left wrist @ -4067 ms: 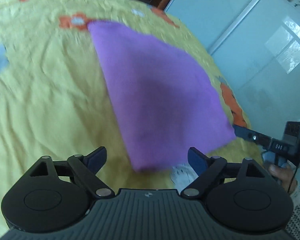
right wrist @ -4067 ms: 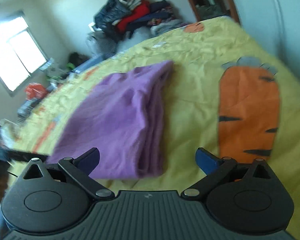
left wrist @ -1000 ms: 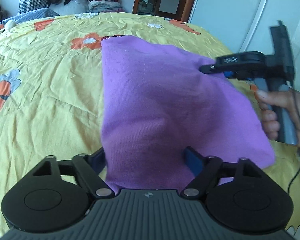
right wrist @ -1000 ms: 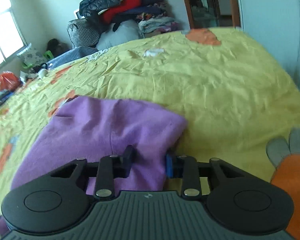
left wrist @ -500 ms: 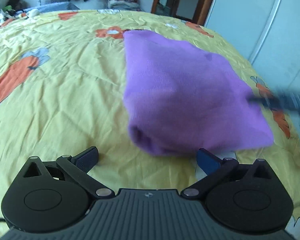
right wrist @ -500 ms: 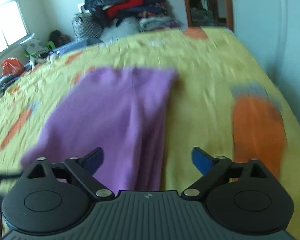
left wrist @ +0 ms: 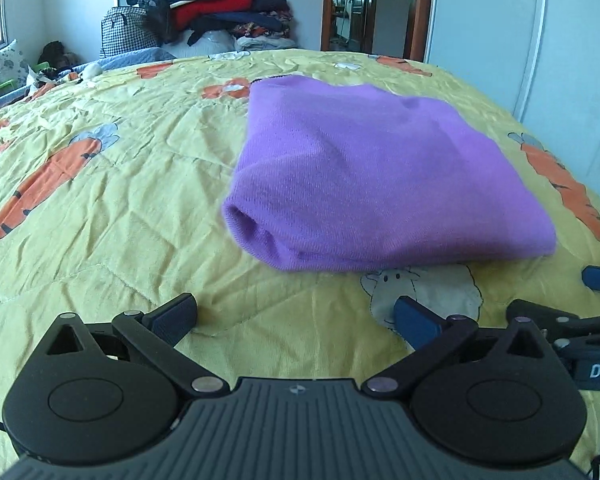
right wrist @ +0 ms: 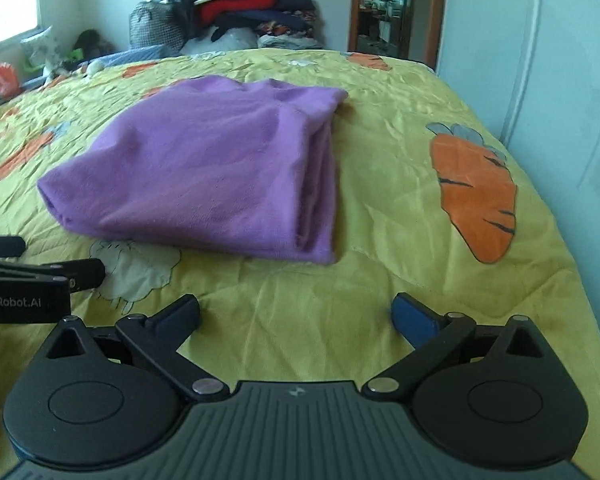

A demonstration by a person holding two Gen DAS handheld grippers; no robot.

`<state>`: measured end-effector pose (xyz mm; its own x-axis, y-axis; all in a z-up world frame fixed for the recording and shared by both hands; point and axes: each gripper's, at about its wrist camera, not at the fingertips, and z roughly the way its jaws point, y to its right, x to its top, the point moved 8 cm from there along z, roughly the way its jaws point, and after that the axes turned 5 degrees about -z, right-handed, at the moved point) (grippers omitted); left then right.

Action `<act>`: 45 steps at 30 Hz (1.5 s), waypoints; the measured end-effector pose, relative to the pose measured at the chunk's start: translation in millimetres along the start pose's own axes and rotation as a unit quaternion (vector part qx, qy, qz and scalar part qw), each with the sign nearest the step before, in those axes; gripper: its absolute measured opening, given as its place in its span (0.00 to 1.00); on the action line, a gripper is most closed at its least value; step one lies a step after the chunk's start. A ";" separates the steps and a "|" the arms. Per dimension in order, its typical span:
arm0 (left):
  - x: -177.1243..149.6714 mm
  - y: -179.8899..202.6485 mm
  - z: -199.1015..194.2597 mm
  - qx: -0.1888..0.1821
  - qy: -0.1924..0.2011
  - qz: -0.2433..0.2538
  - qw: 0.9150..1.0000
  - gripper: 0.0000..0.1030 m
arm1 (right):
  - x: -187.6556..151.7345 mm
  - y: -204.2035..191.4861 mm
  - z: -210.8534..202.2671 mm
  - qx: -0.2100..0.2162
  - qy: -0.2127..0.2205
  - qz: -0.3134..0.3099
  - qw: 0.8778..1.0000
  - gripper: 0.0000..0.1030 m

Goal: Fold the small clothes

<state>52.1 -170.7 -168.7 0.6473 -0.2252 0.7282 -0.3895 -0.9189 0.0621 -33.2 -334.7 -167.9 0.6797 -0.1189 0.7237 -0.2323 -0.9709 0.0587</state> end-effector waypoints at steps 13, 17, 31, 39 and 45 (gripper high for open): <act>6.3 1.4 7.7 0.015 0.007 -0.012 1.000 1.00 | 2.7 -3.5 2.5 -0.011 0.001 0.014 1.000 1.00; 5.6 1.2 7.6 0.013 0.009 -0.011 1.000 1.00 | 3.7 -3.6 3.4 -0.012 0.002 0.015 1.000 1.00; 5.2 1.7 7.1 0.010 0.011 -0.008 1.000 1.00 | 2.5 -3.9 3.1 -0.010 0.004 0.015 1.000 1.00; 5.3 2.0 7.0 0.010 0.011 -0.008 1.000 1.00 | 2.2 -3.9 3.0 -0.010 0.004 0.015 1.000 1.00; 5.1 1.5 7.1 0.010 0.011 -0.008 1.000 1.00 | 2.5 -3.9 3.2 -0.011 0.004 0.015 1.000 1.00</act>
<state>59.5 -175.5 -169.8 0.6390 -0.2034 0.7418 -0.3659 -0.9287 0.0605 -28.4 -331.9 -168.5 0.6670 -0.1464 0.7306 -0.2672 -0.9623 0.0511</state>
